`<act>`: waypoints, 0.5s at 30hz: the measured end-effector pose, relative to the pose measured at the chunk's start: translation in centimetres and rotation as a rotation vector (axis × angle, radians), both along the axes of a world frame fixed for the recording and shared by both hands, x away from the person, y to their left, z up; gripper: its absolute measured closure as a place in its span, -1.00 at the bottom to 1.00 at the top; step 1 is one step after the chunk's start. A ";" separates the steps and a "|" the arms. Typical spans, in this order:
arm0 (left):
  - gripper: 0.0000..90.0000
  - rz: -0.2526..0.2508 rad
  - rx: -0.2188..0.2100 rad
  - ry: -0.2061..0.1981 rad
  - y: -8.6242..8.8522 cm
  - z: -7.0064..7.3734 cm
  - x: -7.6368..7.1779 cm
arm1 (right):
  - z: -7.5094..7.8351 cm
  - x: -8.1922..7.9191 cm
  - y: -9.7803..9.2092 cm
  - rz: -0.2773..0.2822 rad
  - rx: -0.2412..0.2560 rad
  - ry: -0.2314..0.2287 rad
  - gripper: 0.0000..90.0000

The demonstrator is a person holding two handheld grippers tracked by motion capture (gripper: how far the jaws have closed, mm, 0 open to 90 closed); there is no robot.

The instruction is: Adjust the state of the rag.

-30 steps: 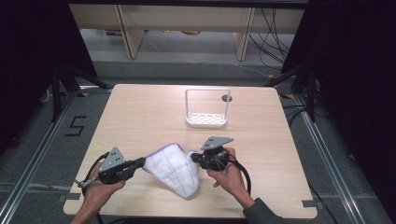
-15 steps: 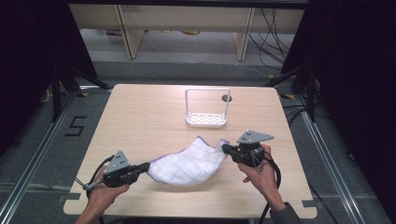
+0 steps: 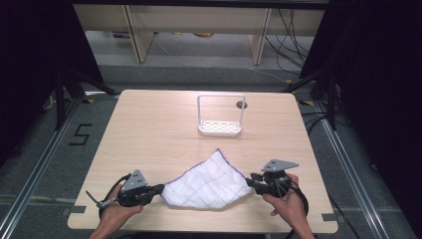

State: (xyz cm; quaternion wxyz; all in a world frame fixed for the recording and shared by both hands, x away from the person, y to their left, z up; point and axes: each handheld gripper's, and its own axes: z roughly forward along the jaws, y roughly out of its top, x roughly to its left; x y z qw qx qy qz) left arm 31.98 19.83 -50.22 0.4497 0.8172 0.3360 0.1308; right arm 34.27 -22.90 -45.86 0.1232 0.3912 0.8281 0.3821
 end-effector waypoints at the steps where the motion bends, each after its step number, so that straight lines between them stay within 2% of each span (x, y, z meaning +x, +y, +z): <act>1: 0.96 0.011 -0.014 -0.005 -0.1 -0.1 0.0 | 0.8 0.2 0.3 -0.020 0.019 -0.005 0.37; 2: 0.96 0.012 -0.012 -0.007 -0.1 -0.1 0.0 | 1.5 0.6 0.5 -0.023 0.027 -0.017 0.33; 3: 0.96 0.000 -0.002 -0.005 -0.1 -0.1 0.1 | 2.1 1.4 0.7 -0.005 0.015 -0.054 0.29; 5: 0.96 -0.001 0.003 -0.004 -0.2 0.0 0.2 | 3.1 2.9 1.9 -0.001 0.013 -0.044 0.26; 7: 0.96 0.002 0.002 -0.009 -0.2 0.0 0.2 | 3.2 5.0 3.3 0.017 -0.019 -0.027 0.24; 9: 0.96 0.004 0.000 -0.006 -0.1 0.1 0.2 | 2.6 7.1 4.8 0.021 -0.049 -0.008 0.23; 11: 0.96 0.001 -0.006 -0.010 0.0 0.1 0.3 | 1.6 9.2 6.5 0.059 -0.081 0.054 0.21; 12: 0.96 0.004 -0.005 -0.007 0.0 0.1 0.3 | 1.0 9.9 7.0 0.065 -0.089 0.061 0.21; 14: 0.96 0.010 -0.012 -0.003 -0.1 -0.1 0.3 | -0.5 12.0 8.8 0.060 -0.134 0.117 0.21; 15: 0.96 0.010 -0.012 -0.003 -0.1 -0.1 0.3 | -0.5 12.0 8.8 0.060 -0.134 0.117 0.21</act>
